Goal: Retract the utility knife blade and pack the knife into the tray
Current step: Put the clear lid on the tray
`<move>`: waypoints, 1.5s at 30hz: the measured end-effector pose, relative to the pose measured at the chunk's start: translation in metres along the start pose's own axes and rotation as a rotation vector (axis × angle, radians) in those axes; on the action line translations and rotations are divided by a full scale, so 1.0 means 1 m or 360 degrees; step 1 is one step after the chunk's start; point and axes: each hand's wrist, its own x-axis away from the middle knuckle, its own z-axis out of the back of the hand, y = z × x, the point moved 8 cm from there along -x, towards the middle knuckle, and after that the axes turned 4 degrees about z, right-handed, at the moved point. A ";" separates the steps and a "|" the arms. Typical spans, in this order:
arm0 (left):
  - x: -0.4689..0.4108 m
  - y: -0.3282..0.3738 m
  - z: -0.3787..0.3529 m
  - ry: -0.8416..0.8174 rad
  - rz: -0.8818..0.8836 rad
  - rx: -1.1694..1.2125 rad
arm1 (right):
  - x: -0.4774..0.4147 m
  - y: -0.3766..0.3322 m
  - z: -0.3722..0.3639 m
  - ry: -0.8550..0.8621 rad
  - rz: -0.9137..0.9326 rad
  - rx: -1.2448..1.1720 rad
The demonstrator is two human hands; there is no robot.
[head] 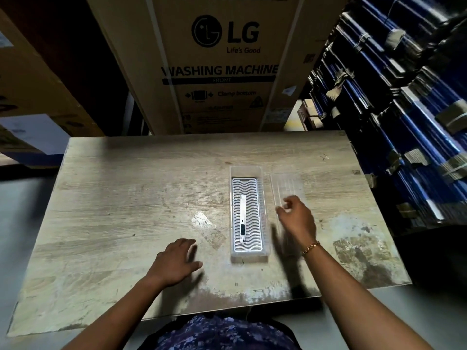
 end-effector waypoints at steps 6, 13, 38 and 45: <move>0.000 0.023 0.006 0.0038 -0.0020 0.0500 | 0.032 0.106 -0.024 -0.0368 -0.0486 0.0485; 0.000 0.049 0.014 0.0070 -0.0069 0.0549 | 0.015 0.121 0.001 -0.0121 -0.0634 0.0091; -0.031 0.107 0.030 0.0268 0.0158 0.0939 | 0.034 0.018 -0.056 -0.0350 -0.0169 -0.0480; -0.039 0.101 0.018 0.0230 0.0219 0.1145 | 0.028 0.024 -0.058 -0.0352 -0.0153 -0.0453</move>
